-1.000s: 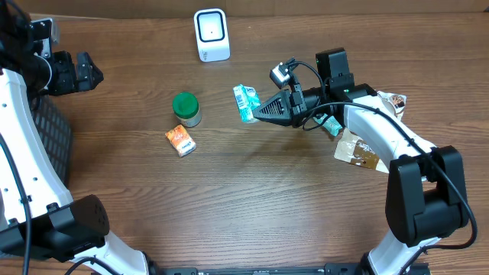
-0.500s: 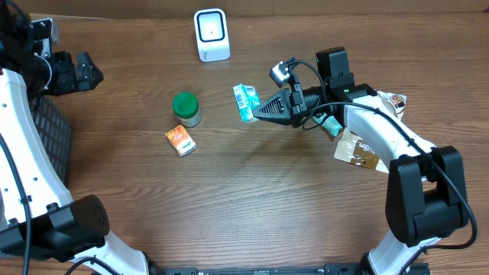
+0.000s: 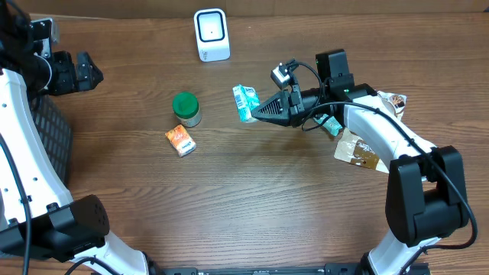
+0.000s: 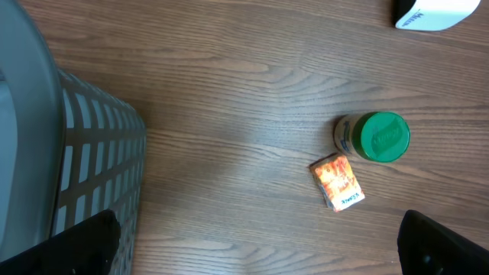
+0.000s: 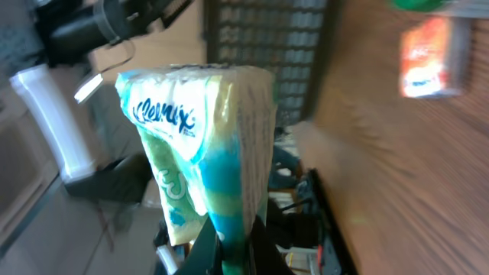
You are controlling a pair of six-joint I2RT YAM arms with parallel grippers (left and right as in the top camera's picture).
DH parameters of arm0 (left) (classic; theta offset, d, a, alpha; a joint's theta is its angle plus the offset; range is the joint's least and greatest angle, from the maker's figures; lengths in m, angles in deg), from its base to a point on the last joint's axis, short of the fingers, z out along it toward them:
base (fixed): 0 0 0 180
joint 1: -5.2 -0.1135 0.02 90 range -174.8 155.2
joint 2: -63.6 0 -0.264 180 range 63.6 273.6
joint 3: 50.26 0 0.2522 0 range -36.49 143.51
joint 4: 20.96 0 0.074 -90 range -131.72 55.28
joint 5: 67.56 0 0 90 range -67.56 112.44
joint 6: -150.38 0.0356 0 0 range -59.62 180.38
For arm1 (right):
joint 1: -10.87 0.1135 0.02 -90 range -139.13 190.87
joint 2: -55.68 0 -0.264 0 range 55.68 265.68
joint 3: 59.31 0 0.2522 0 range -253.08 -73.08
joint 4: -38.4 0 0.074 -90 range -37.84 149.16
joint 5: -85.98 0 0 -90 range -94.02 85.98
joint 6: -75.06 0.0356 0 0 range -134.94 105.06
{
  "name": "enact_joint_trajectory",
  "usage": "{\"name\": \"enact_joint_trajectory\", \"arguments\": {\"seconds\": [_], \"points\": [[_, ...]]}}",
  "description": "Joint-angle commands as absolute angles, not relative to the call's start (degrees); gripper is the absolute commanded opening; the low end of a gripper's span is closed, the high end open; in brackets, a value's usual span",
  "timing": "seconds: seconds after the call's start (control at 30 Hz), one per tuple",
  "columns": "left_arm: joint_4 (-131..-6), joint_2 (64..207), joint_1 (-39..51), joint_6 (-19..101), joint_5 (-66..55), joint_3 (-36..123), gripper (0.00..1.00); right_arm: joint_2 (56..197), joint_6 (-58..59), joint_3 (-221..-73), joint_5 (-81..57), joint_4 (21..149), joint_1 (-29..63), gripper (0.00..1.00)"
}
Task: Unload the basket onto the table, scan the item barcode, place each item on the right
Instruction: 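Rotate the Kleenex pack and carry it toward the white scanner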
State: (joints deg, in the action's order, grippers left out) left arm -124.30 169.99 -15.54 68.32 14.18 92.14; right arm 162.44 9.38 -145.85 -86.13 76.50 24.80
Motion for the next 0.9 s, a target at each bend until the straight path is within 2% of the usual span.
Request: {"name": "enact_joint_trajectory", "arguments": {"seconds": [0.0,0.13,0.2,0.4,0.57,0.7,0.87], "points": [[-124.2,169.2,-15.4,69.4,14.3,93.1,1.00,161.1,9.5,-146.3,-68.2,80.8,26.4,0.04],[-124.2,169.2,-15.4,69.4,14.3,93.1,1.00,161.1,6.2,-150.7,-49.5,94.3,28.4,0.04],[-124.2,169.2,-15.4,69.4,14.3,93.1,0.99,161.2,4.1,-158.1,-35.9,105.8,29.0,0.04],[-124.2,169.2,-15.4,69.4,14.3,93.1,1.00,162.3,3.9,-180.4,-10.0,120.7,30.8,0.04],[-124.2,169.2,-15.4,69.4,14.3,93.1,1.00,169.0,2.4,-197.4,5.9,120.7,32.8,0.04],[-124.2,169.2,-15.4,69.4,14.3,93.1,1.00,177.4,-1.8,-209.0,13.3,118.0,35.3,0.04],[-124.2,169.2,-15.4,69.4,14.3,93.1,1.00,188.2,-18.8,-211.5,30.4,99.2,41.6,0.04]]}}
